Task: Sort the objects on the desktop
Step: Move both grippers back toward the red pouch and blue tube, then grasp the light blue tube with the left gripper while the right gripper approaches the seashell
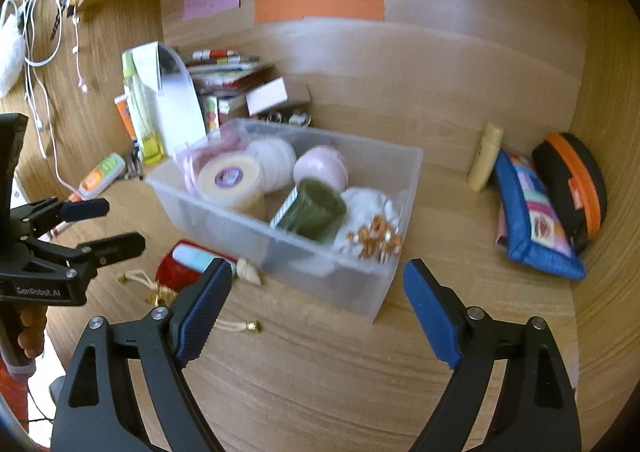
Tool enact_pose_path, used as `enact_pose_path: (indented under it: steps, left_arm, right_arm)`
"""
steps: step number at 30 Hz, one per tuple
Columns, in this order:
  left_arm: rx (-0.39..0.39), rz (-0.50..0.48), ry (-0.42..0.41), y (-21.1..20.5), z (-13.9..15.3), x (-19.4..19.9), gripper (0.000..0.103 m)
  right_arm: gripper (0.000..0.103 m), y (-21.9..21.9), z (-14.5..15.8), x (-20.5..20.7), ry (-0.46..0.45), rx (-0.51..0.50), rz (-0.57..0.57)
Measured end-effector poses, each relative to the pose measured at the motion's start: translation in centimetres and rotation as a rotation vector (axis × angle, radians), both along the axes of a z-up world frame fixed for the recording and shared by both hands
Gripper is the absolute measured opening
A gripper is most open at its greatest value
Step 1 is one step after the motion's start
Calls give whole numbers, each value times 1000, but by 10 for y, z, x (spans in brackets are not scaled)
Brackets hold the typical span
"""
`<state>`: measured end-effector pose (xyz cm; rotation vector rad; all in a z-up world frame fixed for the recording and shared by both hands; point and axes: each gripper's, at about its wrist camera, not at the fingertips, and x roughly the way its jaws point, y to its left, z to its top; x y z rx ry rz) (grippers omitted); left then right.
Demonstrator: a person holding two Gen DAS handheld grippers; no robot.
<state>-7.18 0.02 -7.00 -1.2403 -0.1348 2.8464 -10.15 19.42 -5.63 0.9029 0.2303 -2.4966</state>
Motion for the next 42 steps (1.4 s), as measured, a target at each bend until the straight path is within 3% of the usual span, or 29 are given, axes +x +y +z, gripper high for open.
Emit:
enact_pose_path:
  steps: [11,17,23,31,35,38,42]
  left_arm:
    - [-15,-29,-96,18,-29,-18,93]
    - [84,-42,-59,19,-18,-30,91]
    - [64,-73,-99,37,-27,-48,73]
    - [-27,-59,-110,45,-33,-59,72]
    - [-31,-19,-133,39,-36,-67,73]
    - [-14,-45,-169,38,-44,-72,73]
    - [-30,-58,-145,42,-43,-70,73]
  right_arm:
    - [86,-2,-21,4,-54,10,13]
    - [85,3,-26,0,-70,20,9]
    - [85,8,-28,-4,-82,7,9]
    - [86,9,-29,-2,-80,-11,34]
    - [86,6,-31,-1,-83,-5,49]
    - [86,5,-32,1,-83,-6,57]
    - [86,2,-32,2,-77,1,58]
